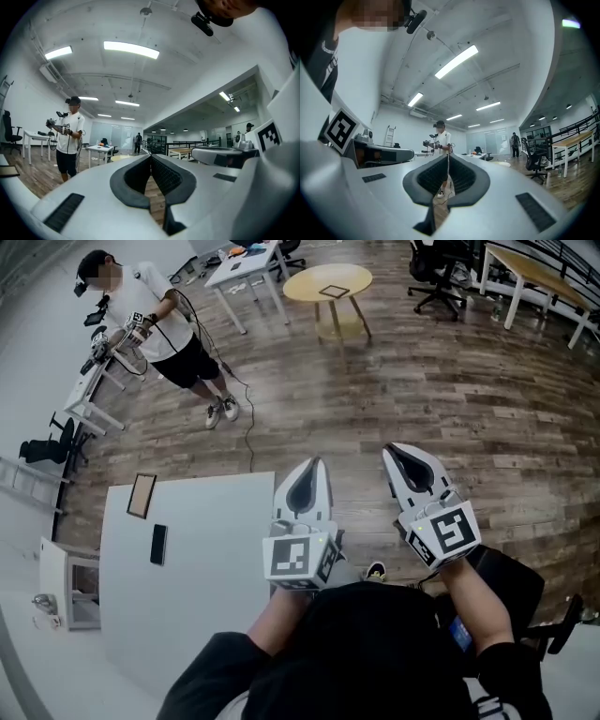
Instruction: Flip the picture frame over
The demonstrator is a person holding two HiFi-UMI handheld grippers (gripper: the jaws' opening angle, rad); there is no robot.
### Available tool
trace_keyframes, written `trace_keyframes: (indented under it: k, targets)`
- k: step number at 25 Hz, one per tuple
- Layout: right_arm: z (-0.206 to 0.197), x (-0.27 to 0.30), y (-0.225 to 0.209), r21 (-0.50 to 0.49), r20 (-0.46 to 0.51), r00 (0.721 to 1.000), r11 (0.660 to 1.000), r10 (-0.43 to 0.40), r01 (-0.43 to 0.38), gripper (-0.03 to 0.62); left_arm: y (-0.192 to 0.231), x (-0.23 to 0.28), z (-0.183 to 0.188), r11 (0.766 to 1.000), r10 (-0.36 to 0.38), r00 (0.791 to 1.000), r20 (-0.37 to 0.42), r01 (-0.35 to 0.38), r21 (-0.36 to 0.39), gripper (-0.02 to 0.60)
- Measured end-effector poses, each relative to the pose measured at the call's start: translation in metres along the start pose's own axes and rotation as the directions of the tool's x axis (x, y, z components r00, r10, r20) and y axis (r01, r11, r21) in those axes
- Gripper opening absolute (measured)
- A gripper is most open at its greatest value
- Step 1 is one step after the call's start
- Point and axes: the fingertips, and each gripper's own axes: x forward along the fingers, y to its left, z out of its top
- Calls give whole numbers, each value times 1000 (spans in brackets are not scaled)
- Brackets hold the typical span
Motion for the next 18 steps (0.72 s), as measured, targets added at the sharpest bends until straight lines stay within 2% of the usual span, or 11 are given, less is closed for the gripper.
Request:
trace_keyframes:
  k: [3, 11, 18]
  targets:
    - [-5, 4, -9, -1, 0, 1000, 1000, -13, 13, 20, 5, 3, -9, 999, 30, 999, -28, -30, -12, 23]
    - [-30, 23, -21, 28, -32, 999, 1000, -14, 14, 20, 19, 28, -29, 1000, 19, 999, -49, -20, -8, 23]
    - [-49, 81, -53, 23, -66, 998, 999, -23, 24, 20, 54, 91, -42, 999, 9, 998, -68, -11, -38, 23]
